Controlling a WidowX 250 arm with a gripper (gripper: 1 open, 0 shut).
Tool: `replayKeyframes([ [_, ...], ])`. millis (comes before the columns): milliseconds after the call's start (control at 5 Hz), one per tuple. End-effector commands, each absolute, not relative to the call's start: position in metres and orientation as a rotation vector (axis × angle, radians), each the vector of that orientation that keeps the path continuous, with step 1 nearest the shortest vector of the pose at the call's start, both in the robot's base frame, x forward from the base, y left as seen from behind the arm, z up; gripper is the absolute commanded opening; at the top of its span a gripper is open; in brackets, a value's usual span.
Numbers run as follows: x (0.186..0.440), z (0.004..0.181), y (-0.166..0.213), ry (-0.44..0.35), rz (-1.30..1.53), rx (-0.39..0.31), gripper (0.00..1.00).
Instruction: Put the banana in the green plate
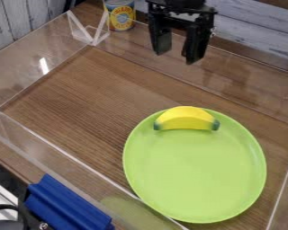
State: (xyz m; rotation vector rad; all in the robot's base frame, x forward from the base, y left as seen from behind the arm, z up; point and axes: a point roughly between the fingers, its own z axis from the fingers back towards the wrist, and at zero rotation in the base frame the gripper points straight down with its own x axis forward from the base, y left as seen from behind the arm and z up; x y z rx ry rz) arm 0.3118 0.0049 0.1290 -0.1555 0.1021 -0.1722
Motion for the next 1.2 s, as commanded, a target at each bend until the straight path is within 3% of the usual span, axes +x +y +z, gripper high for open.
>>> replayKeyframes([
  [0,0.3162,0.1424,0.0074,0.056,-0.175,-0.148,1.00],
  [1000,0.3179,0.1412,0.0047,0.070,-0.199,-0.153,1.00],
])
